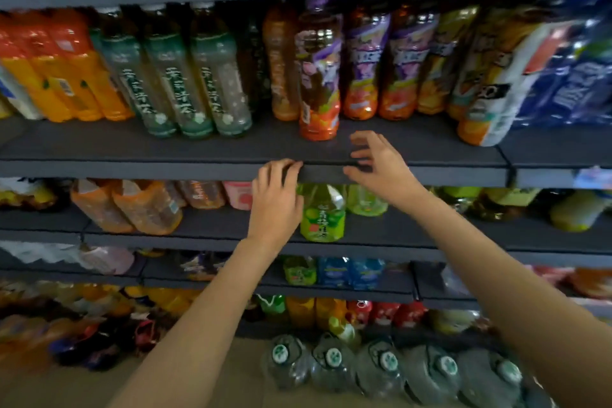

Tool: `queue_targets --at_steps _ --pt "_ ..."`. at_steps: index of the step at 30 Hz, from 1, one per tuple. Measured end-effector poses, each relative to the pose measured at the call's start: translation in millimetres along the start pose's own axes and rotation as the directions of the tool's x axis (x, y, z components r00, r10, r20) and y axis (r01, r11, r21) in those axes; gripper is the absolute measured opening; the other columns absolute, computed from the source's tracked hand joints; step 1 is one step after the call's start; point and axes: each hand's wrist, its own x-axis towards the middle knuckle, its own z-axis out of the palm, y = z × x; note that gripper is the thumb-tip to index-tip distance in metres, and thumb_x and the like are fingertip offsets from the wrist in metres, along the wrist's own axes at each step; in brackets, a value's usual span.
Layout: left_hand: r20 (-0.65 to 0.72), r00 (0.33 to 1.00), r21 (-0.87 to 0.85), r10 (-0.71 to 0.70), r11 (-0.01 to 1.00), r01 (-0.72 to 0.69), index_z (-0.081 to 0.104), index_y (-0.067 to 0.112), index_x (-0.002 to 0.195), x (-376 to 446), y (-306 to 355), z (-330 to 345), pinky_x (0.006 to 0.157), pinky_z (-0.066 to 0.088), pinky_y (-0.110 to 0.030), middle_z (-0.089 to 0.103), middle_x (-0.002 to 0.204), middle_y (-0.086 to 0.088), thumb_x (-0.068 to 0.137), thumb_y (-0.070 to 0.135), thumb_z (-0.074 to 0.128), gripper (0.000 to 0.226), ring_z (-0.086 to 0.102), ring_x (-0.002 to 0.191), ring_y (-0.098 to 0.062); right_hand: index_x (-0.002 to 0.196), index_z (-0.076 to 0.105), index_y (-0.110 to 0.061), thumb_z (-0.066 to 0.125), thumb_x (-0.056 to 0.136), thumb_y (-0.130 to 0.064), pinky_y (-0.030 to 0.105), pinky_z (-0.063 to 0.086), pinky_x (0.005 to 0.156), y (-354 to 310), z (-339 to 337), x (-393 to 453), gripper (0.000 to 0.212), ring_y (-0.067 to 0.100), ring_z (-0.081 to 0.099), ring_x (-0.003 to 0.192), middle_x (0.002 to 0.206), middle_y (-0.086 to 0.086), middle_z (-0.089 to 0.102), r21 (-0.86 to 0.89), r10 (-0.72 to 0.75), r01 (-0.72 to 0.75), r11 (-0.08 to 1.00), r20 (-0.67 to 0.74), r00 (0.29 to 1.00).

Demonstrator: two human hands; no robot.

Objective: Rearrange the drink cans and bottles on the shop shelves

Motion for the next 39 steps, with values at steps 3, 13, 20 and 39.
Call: queue_targets --at_steps 3,13,20,39 --pt "-0.011 0.983 -0.077 0.185 0.98 -0.186 0.055 0.008 0.12 14.5 87.8 30.4 0.083 0.046 -0.043 0.056 0.117 -0.013 0.077 0.017 0.037 0.048 0.04 0.107 -0.026 0.125 0.047 -0.009 0.062 0.087 -0.008 0.007 0.045 0.072 42.4 -69.6 -36.0 0.04 0.016 0.059 0.092 0.115 0.005 0.052 -0.013 0.042 -0.044 0.999 -0.087 0.995" --pt "0.055 0.946 -0.021 0.318 0.948 -0.317 0.044 0.011 0.134 50.1 352.9 119.7 0.102 0.033 -0.054 0.044 0.138 -0.018 0.075 0.016 0.043 0.059 0.036 0.126 -0.036 0.121 0.049 -0.001 0.073 0.079 -0.019 0.034 0.044 0.085 279.9 -250.0 -167.2 0.052 0.029 0.06 0.103 0.115 0.016 0.059 0.117 0.508 -0.496 0.86 -0.267 0.819" --pt "0.123 0.979 0.274 0.16 0.943 -0.189 0.026 0.014 0.144 56.7 395.6 150.2 0.109 0.014 -0.058 0.035 0.145 -0.021 0.066 0.027 0.071 0.09 0.031 0.134 -0.042 0.128 0.04 -0.003 0.081 0.07 -0.031 0.046 0.04 0.097 368.0 -257.7 -136.4 0.077 0.032 0.048 0.118 0.126 0.017 0.049 0.264 0.64 -0.583 0.768 -0.284 0.714" --pt "0.113 0.946 0.171 0.305 0.932 -0.321 0.024 0.018 0.147 52.8 358.4 137.2 0.113 0.012 -0.049 0.028 0.152 -0.011 0.082 0.034 0.051 0.072 0.024 0.139 -0.03 0.097 0.05 -0.017 0.074 0.077 -0.019 0.025 0.04 0.07 365.3 -187.0 -148.8 0.031 0.022 0.055 0.091 0.091 0.003 0.059 0.38 0.609 -0.486 0.787 -0.351 0.711"
